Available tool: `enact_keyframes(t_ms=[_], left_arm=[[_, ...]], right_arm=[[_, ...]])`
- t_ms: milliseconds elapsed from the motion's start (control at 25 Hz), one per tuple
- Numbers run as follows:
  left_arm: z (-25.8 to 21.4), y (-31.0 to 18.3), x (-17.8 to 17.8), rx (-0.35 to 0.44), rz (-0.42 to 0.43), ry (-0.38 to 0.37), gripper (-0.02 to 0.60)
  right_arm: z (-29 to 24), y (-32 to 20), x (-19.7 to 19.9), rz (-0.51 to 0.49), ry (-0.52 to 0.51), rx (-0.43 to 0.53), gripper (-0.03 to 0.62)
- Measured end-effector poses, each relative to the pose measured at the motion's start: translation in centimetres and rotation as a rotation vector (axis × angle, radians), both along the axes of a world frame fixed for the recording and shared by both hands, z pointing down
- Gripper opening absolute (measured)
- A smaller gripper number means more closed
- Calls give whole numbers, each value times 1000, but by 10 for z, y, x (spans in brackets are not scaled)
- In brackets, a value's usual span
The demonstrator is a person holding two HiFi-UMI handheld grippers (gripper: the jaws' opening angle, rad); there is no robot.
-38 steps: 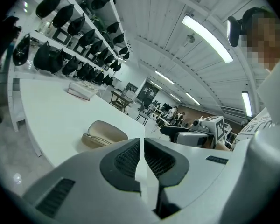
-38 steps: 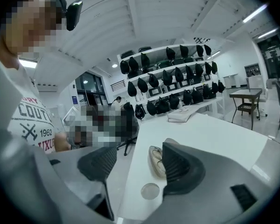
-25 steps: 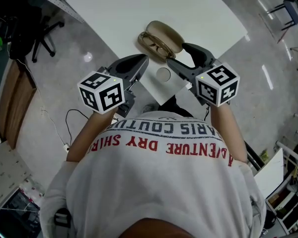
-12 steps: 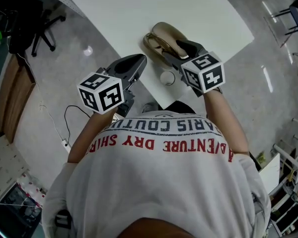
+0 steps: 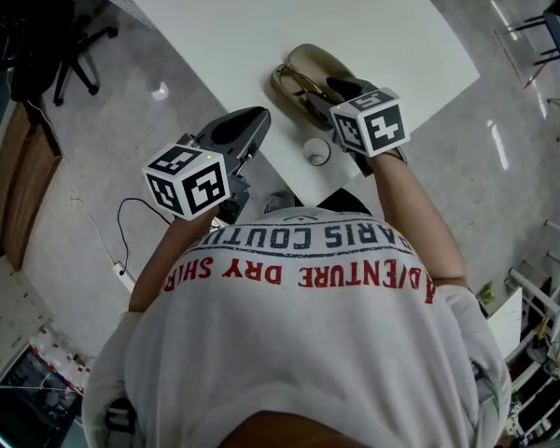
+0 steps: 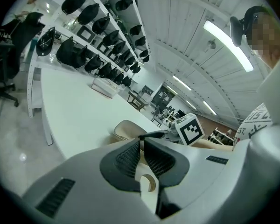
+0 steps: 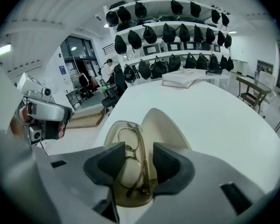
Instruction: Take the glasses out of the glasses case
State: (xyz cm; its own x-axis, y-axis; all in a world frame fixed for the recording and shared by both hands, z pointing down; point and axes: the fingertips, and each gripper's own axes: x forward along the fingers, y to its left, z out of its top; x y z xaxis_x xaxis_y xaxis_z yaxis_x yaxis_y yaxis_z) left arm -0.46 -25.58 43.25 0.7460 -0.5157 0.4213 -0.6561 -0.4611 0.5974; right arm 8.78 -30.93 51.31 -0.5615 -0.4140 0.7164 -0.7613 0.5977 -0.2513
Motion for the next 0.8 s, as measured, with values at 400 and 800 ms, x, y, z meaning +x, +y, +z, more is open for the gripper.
enact_keyframes(t_ms=[400,800], left_arm=[[9,-8,-19,-16,-46,12,48],[14,-4,-37,-28,-92,36,48]], right_arm=[[26,-9,-6,26,27,-106,136],[34,-12,-8,-12,116,-106,73]])
